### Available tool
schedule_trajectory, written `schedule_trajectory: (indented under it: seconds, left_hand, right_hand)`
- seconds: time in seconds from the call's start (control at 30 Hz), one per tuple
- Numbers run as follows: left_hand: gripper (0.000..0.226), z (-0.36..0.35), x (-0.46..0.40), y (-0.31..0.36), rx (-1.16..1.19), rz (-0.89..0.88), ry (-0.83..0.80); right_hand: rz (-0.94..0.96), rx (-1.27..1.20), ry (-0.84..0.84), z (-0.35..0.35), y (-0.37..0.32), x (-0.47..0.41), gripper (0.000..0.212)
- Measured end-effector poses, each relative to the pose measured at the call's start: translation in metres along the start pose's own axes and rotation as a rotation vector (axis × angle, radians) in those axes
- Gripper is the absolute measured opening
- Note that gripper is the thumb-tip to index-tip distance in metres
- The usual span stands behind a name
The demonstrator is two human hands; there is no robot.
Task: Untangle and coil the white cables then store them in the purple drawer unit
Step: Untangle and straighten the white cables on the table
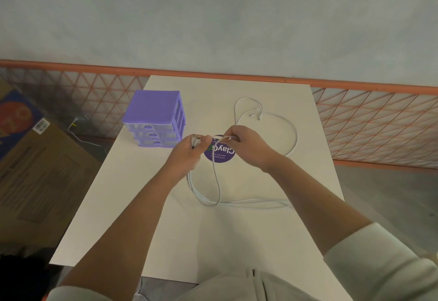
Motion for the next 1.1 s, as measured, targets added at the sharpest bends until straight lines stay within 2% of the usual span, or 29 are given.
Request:
schedule_trajectory:
  seconds: [0.1, 0.23, 0.3, 0.4, 0.43, 0.53, 0.6, 0.67, 0.77, 0.9, 1.1]
  left_hand:
    - [0.024, -0.006, -0.003, 0.002, -0.077, -0.006, -0.012]
    - [0.022, -0.007, -0.004, 0.004, -0.085, -0.021, 0.022]
    - [0.023, 0.0, -0.006, 0.003, -0.047, -0.023, 0.086]
    - [0.018, 0.014, -0.009, 0.0, 0.13, -0.022, 0.194]
    - [0.017, 0.019, -0.01, -0.001, 0.201, -0.013, 0.222]
    - [0.022, 0.032, -0.01, -0.006, 0.34, -0.007, 0.278]
    - [0.024, 0.038, -0.011, -0.011, 0.388, -0.014, 0.305]
    - [0.025, 0.041, -0.012, -0.018, 0.427, -0.008, 0.323]
    - [0.025, 0.042, -0.014, -0.029, 0.445, 0.017, 0.329]
    - [0.03, 0.04, -0.016, -0.038, 0.437, 0.066, 0.325]
    - [0.03, 0.04, -0.018, -0.042, 0.422, 0.077, 0.326]
  right_hand:
    - [-0.031, -0.073, -0.021, -0.007, -0.001, 0.0, 0.01]
    - [-0.058, -0.197, 0.002, -0.007, -0.001, 0.0, 0.02]
    - [-0.041, -0.113, 0.002, -0.003, 0.005, -0.002, 0.02]
    - [-0.031, 0.102, 0.061, 0.003, 0.027, -0.006, 0.009]
    - [-0.037, 0.138, 0.095, 0.003, 0.037, -0.006, 0.014]
    - [-0.145, 0.171, 0.173, 0.003, 0.07, 0.0, 0.021]
    - [-0.255, 0.171, 0.147, -0.002, 0.088, 0.006, 0.021]
    - [-0.35, 0.111, 0.131, -0.006, 0.099, 0.009, 0.021]
    - [-0.414, -0.06, 0.254, -0.003, 0.098, 0.004, 0.021]
    - [-0.293, -0.441, 0.442, 0.018, 0.059, -0.015, 0.025]
    - [-0.015, -0.432, 0.527, 0.058, -0.009, -0.024, 0.018]
Point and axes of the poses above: each hand's wrist, its own x-axis away from the middle knuckle, its own z-axis out of the back of the hand, y = z × x, the point moved 3 cm from there along -x, towards the middle knuckle, and after that the axes turned 12 degrees about z, right-handed, at the moved point
